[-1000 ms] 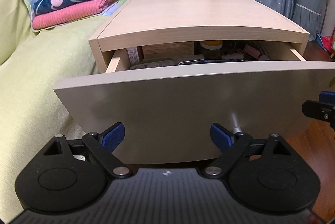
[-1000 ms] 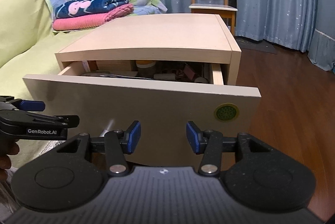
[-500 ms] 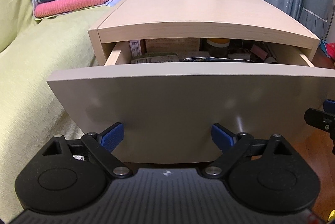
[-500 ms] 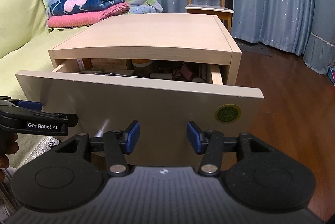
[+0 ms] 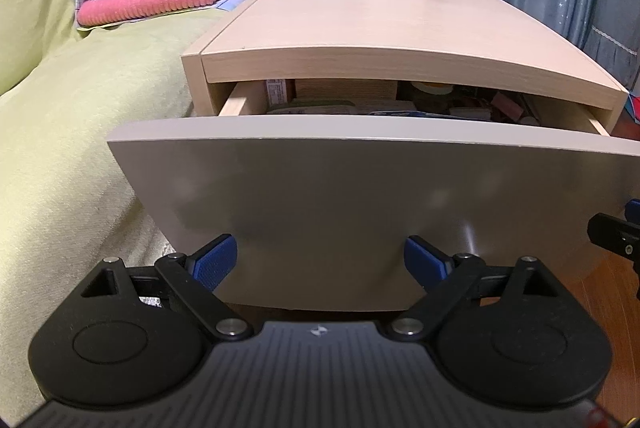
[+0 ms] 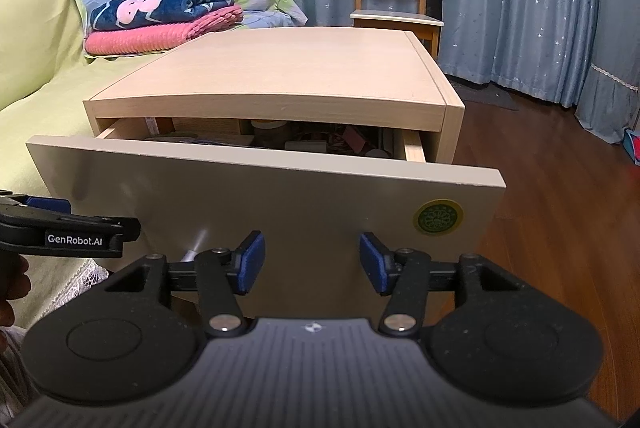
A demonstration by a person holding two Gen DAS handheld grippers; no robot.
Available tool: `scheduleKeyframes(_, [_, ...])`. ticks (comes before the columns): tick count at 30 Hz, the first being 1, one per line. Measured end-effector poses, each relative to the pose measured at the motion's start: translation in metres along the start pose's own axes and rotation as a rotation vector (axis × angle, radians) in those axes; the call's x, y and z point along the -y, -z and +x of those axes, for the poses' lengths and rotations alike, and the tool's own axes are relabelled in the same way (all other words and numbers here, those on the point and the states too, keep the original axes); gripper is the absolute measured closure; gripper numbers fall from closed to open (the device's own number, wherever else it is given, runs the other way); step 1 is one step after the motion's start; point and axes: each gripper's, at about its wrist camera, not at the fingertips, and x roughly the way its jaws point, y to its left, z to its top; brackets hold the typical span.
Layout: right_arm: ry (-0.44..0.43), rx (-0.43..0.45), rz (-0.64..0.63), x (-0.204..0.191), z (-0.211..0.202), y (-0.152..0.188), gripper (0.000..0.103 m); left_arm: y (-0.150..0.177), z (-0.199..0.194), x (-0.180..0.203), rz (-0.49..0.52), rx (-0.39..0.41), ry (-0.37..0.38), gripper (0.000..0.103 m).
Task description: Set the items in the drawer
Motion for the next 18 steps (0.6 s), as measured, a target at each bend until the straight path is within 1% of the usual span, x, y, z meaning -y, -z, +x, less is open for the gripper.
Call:
scheduleKeyframes(5, [0.006, -0.001, 0.004, -0.001, 0.0039, -0.0029, 0.052, -0.0012, 0.0014, 0.003, 0.016, 0.01, -0.012, 0.011])
scheduleKeyframes(18, [0.017, -0.003, -0.015, -0.0033, 0.0084, -0.0056, 0.051, -0.0063, 0.0044, 0.0067, 0.031, 0.031, -0.018, 0.011])
